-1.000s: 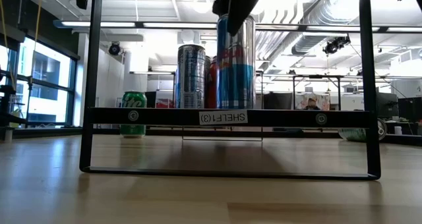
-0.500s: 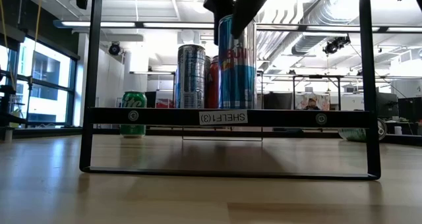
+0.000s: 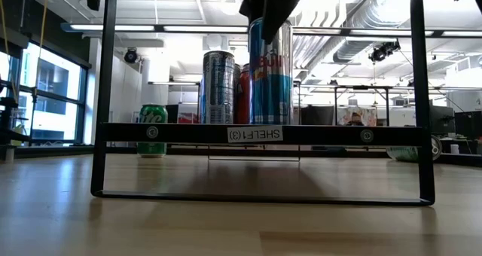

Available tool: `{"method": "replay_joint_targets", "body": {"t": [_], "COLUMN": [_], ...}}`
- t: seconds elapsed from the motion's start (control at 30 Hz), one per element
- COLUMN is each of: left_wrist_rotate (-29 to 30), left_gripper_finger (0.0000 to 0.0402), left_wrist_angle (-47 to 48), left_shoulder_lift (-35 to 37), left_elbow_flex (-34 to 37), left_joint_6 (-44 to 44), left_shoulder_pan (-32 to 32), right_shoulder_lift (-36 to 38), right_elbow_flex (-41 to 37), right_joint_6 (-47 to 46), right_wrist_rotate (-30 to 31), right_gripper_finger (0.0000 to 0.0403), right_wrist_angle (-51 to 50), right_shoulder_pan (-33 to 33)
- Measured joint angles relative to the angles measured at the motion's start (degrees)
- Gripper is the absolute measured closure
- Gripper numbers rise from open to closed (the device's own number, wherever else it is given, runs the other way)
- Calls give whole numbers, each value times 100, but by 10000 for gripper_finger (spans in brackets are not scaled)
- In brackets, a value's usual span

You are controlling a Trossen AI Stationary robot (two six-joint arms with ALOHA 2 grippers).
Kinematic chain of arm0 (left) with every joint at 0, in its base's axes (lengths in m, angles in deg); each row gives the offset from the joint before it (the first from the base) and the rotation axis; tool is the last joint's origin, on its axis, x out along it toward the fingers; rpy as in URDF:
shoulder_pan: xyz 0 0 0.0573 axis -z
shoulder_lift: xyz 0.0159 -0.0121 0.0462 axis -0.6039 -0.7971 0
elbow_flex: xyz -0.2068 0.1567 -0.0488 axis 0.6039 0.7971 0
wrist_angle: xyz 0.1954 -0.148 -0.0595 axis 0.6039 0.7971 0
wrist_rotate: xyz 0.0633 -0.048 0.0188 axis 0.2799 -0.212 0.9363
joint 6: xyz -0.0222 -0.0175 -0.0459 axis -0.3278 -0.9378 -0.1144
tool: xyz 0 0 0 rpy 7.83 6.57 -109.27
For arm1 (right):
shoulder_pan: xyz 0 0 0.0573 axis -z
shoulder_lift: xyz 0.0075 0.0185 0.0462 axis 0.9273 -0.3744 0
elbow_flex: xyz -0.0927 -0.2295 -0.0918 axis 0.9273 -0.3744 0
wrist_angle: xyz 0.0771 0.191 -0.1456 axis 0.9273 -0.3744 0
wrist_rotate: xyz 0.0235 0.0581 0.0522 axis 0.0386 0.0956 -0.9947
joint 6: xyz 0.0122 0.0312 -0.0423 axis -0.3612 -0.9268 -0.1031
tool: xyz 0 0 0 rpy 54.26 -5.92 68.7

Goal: Place canned beverage on shelf
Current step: Put the blue soda can, aligned with the other blue soda can on the shelf

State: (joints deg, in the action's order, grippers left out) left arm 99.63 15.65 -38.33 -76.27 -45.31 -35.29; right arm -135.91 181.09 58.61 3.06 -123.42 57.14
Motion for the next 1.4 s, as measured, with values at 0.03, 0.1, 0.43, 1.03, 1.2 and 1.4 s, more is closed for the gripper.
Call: {"method": "replay_joint_targets", "body": {"t": [0.03,0.1,0.43,1.03,1.2,1.4], "left_wrist_rotate": [0,0,0,0,-2,-1], "left_gripper_finger": [401,401,401,401,401,401], "left_wrist_angle": [0,0,0,0,0,2], "left_shoulder_lift": [0,-2,0,0,0,-1], "left_elbow_flex": [0,0,0,0,0,0], "left_joint_6": [-1,-1,-50,-143,-144,-143], "left_shoulder_pan": [1,0,1,0,1,-1], "right_shoulder_lift": [0,0,0,-2,-2,-2], "right_elbow_flex": [0,0,-2,-2,-4,-4], "right_joint_6": [63,222,1166,3193,3343,3051], "right_wrist_rotate": [0,-1,-286,-321,-326,-231], "right_gripper_finger": [139,139,139,139,139,148], "right_wrist_angle": [-19,-39,-182,-310,-261,-259], "right_shoulder_pan": [0,0,2,0,0,-4]}}
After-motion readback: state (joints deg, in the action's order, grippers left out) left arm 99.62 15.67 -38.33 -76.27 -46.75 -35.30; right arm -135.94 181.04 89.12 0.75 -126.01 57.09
